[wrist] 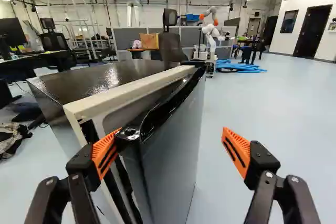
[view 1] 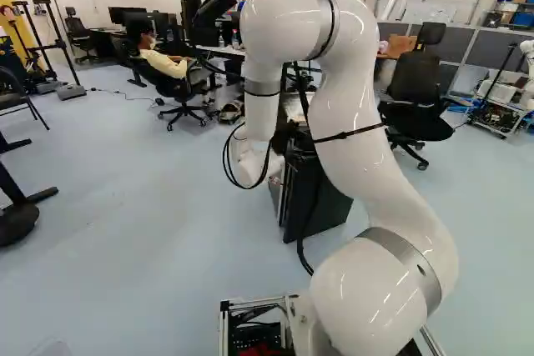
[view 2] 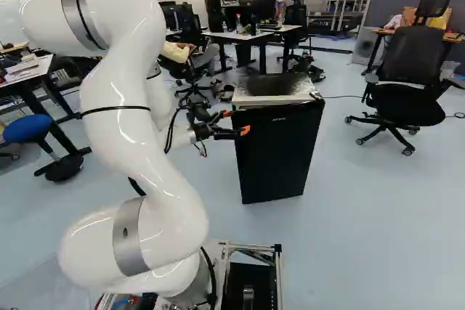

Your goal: Grab a drink from the fridge

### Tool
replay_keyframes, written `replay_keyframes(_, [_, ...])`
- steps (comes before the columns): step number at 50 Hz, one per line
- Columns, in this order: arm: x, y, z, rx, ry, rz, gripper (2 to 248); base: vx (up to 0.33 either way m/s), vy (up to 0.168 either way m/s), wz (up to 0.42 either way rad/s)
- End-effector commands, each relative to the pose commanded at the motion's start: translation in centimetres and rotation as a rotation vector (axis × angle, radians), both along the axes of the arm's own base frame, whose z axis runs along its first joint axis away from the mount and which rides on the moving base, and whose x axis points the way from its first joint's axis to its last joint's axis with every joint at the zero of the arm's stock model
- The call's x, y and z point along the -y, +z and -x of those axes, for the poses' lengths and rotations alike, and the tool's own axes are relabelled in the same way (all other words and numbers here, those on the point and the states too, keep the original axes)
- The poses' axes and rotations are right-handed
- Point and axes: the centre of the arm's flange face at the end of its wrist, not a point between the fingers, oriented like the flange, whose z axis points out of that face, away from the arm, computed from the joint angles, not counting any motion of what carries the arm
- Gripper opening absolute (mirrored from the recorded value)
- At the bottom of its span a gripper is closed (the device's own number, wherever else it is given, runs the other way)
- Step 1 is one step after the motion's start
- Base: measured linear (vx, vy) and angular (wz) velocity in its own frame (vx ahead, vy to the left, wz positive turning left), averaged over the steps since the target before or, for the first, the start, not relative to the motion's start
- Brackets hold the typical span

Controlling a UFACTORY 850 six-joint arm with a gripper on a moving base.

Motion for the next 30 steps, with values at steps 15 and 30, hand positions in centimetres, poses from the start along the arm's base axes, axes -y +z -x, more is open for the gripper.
replay_keyframes(15, [0.3, 0.1, 2.1, -0.025, -0.011, 0.010, 247, 0.000, 0.000, 0.000])
replay_keyframes(30, [0.6, 0.2, 4.2, -0.051, -0.020, 0.022, 247, 0.000, 0.000, 0.000])
